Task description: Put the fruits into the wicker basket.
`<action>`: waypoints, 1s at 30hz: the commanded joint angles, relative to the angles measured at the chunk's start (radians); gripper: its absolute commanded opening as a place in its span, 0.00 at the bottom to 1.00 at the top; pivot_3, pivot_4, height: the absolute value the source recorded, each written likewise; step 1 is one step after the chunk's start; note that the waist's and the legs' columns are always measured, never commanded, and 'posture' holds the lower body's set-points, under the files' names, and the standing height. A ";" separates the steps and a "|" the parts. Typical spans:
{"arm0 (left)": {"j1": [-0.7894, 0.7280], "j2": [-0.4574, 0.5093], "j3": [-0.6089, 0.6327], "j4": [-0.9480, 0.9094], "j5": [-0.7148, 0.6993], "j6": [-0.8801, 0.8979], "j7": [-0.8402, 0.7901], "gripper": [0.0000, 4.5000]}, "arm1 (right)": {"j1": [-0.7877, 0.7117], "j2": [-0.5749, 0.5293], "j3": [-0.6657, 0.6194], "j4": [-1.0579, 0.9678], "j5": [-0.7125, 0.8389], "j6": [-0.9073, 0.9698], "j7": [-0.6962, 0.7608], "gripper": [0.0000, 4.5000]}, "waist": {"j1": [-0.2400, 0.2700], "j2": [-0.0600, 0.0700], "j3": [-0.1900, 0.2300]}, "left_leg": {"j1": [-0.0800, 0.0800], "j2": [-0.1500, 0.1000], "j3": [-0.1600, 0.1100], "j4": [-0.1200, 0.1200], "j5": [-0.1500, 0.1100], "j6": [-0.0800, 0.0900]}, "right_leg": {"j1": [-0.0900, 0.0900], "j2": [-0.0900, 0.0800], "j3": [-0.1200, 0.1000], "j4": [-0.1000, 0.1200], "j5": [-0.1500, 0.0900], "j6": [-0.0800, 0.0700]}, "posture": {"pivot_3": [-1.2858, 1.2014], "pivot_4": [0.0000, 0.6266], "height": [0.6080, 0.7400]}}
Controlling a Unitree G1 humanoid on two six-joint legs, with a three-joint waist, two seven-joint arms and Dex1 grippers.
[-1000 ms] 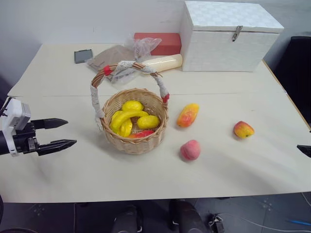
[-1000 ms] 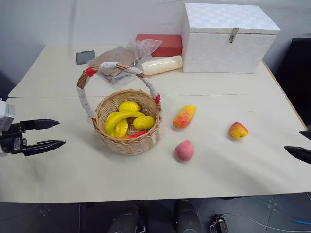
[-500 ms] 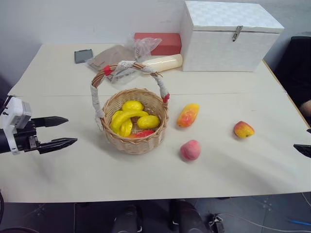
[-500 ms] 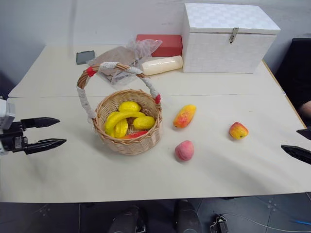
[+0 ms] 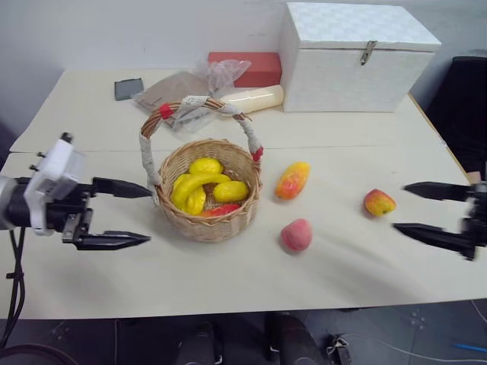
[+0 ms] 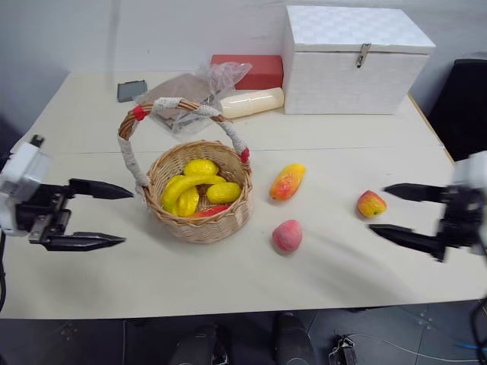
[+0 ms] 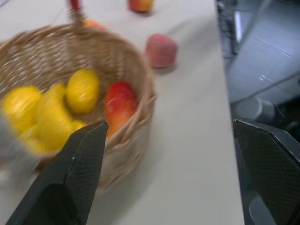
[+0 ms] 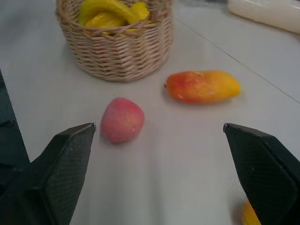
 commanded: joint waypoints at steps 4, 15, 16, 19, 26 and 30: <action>-0.227 -0.096 -0.188 -0.037 -0.014 -0.004 0.000 1.00 | -0.137 0.133 0.370 -0.090 -0.163 -0.085 -0.146 1.00 | 0.005 0.000 0.000 | -0.003 -0.002 0.000 0.001 0.001 0.002 | -0.001 0.000 0.000 0.001 0.000 0.001 | 0.52 0.24 1.00; -0.344 -0.173 -0.297 0.024 0.053 -0.032 -0.011 1.00 | -0.216 0.291 0.611 0.074 -0.335 -0.160 -0.214 1.00 | 0.001 0.000 0.000 | -0.008 -0.001 0.000 0.015 -0.001 0.004 | -0.002 0.006 0.001 0.002 0.001 0.003 | 0.52 0.24 1.00; -0.347 -0.174 -0.297 0.028 0.055 -0.033 -0.010 1.00 | -0.220 0.300 0.627 0.091 -0.358 -0.173 -0.221 1.00 | 0.001 0.000 0.000 | -0.007 -0.001 0.000 0.015 -0.001 0.004 | -0.002 0.006 0.001 0.002 0.001 0.003 | 0.52 0.24 1.00; -0.355 -0.177 -0.299 0.031 0.060 -0.033 -0.007 1.00 | -0.230 0.317 0.649 0.125 -0.398 -0.202 -0.229 1.00 | 0.001 0.000 0.000 | -0.007 0.000 0.000 0.015 -0.001 0.004 | -0.001 0.007 0.001 0.002 0.001 0.003 | 0.52 0.24 1.00; -0.364 -0.178 -0.295 0.033 0.070 -0.034 0.008 1.00 | -0.222 0.330 0.625 0.122 -0.396 -0.222 -0.229 0.67 | 0.002 0.000 0.000 | -0.008 -0.001 0.000 0.015 -0.001 0.004 | -0.002 0.007 0.001 0.002 0.001 0.003 | 0.52 0.24 1.00; -0.361 -0.175 -0.266 0.039 0.052 -0.010 0.033 1.00 | -0.231 0.328 0.564 0.053 -0.294 -0.170 -0.209 0.63 | 0.002 0.000 0.000 | -0.008 -0.001 0.000 0.015 -0.001 0.004 | -0.002 0.007 0.001 0.002 0.001 0.003 | 0.52 0.24 1.00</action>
